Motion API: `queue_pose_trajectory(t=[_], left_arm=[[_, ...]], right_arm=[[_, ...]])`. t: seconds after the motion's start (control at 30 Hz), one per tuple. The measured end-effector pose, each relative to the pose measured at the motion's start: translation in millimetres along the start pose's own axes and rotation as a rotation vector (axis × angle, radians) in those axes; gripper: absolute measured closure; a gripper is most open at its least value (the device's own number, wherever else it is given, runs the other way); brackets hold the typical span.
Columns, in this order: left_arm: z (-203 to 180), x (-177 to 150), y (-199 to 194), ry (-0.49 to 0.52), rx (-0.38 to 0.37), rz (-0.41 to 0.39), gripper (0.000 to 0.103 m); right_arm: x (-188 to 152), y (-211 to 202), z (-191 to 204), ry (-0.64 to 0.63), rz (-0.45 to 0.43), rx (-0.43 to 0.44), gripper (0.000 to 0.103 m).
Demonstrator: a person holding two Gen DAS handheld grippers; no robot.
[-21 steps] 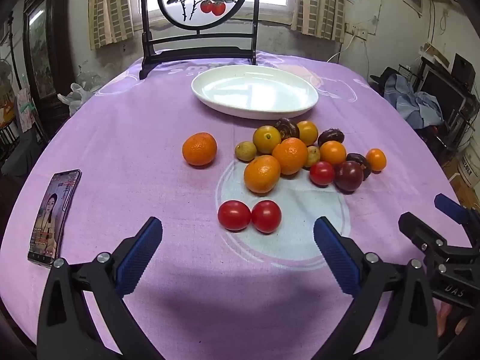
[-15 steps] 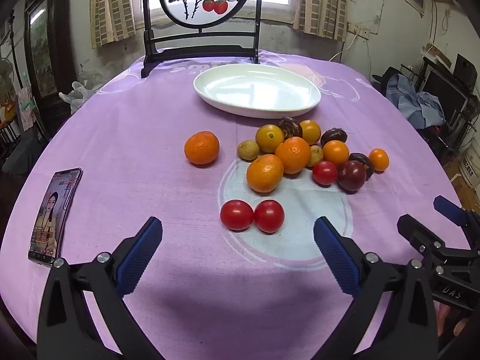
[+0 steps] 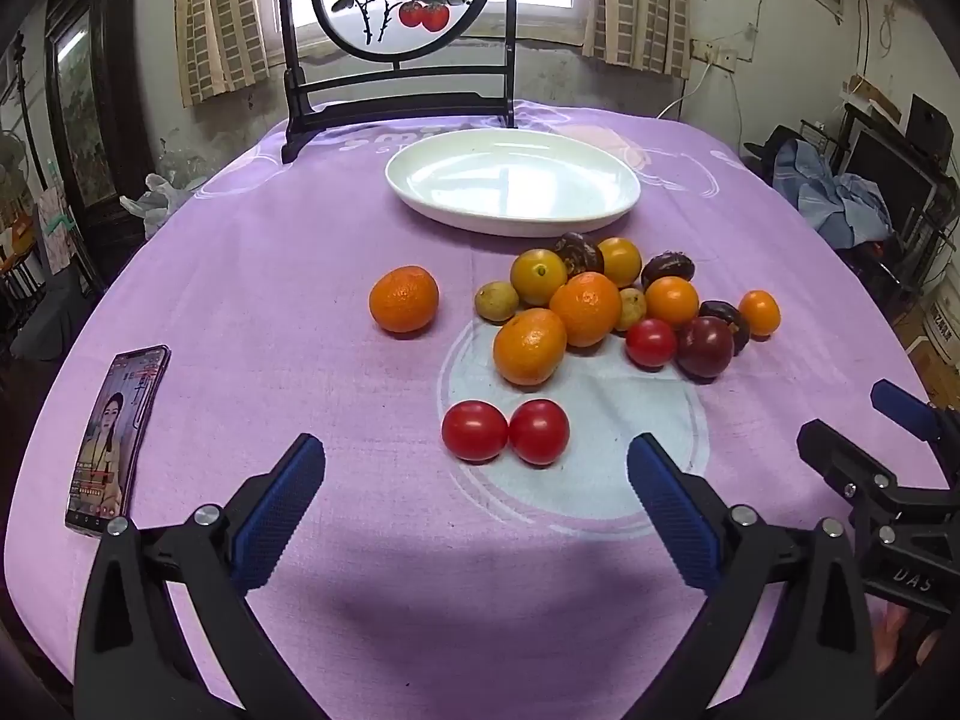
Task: Organize fruits
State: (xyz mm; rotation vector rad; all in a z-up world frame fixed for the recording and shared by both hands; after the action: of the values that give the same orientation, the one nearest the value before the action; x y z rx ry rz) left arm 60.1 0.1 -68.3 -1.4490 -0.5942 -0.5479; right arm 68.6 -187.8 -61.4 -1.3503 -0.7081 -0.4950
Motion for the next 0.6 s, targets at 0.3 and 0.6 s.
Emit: queue_pose_trajectory(t=[0.3, 0.6], left_arm=[[1.3, 1.7, -0.1, -0.009, -0.007, 0.005, 0.004], [1.4, 0.4, 0.1, -0.012, -0.006, 0.005, 0.004]], right_arm=[[-1.3, 0.9, 2.6, -0.002, 0.002, 0.006, 0.003], [-1.7, 1.5, 2.9, -0.003, 0.001, 0.008, 0.003]])
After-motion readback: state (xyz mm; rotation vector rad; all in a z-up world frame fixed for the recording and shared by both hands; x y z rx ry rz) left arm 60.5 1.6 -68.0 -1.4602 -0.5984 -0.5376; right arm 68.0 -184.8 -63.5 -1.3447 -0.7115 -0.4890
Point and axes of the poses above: each gripper's, at about its wrist camera, not at the fingertips, and y roughly the way its jaws point, z to its left, x to its top, the point moved 9 cm from there along y, roughly the way its jaws point, and after that the axes turned 2 degrees about y, right-handed, at the moved point
